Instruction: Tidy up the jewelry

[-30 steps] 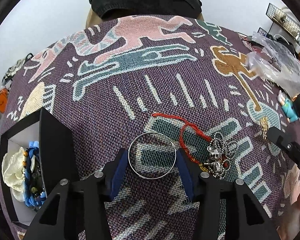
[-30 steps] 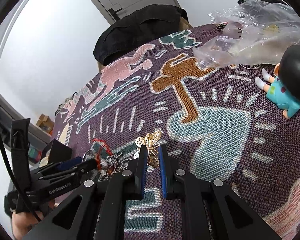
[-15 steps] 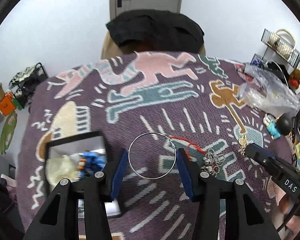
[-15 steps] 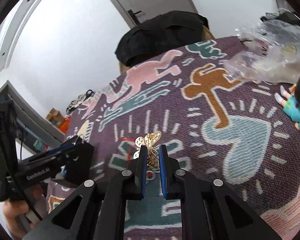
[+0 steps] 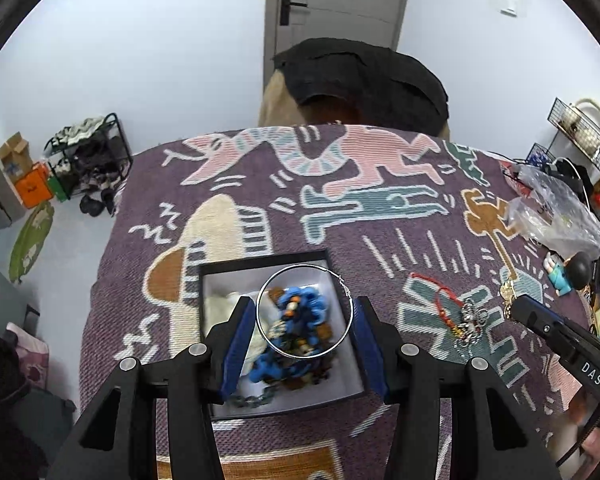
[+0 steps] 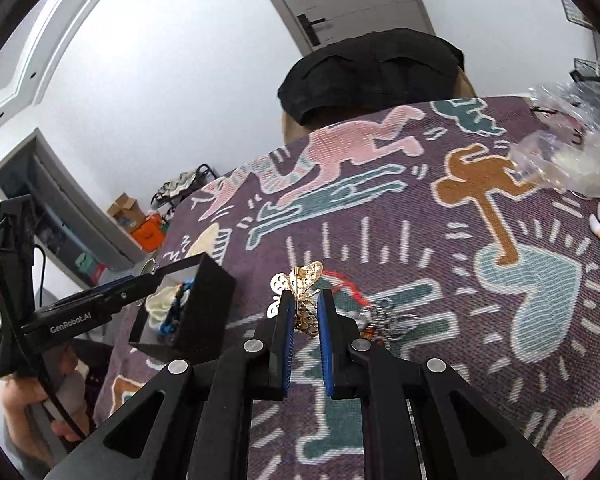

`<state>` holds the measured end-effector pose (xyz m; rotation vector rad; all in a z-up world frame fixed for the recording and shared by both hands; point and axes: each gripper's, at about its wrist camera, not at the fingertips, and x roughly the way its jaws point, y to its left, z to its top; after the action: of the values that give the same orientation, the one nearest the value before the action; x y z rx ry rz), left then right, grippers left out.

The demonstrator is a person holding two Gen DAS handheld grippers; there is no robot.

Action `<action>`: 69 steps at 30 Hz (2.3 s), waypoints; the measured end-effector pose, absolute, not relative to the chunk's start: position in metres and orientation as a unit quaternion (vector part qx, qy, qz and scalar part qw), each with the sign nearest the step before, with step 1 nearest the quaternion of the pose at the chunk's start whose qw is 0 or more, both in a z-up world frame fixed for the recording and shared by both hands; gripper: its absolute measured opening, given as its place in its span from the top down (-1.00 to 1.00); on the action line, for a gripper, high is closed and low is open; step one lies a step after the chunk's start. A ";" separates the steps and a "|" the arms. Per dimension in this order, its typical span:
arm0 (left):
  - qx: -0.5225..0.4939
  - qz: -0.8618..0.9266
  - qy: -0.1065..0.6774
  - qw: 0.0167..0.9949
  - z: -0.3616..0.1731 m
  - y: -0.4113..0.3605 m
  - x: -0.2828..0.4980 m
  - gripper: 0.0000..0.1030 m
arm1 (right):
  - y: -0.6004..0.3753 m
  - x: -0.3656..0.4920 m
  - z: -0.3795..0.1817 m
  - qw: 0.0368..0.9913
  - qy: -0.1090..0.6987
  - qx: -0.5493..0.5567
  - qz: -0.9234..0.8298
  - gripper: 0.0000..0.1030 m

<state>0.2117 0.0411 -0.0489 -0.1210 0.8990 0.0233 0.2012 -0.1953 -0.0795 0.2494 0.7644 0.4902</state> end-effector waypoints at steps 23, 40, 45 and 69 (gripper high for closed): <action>-0.140 0.042 0.384 0.912 -0.043 0.124 0.176 -0.74 | -0.081 0.201 -0.062 0.864 0.372 0.073 0.332 0.75; -0.170 0.060 0.375 0.909 -0.047 0.158 0.160 -0.74 | -0.021 0.220 -0.070 0.837 0.401 0.069 0.365 -0.35; -0.168 0.053 0.373 0.911 -0.046 0.149 0.162 -0.74 | -0.051 0.217 -0.076 0.842 0.406 0.086 0.344 -0.36; -0.094 -0.032 0.385 0.917 -0.034 0.023 0.190 -0.74 | -0.199 0.200 -0.069 0.884 0.377 0.126 0.245 -0.76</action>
<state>0.1904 0.0230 -0.0338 -0.1940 0.7925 -0.0653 0.2003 -0.1990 -0.0687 0.2629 0.7836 0.5097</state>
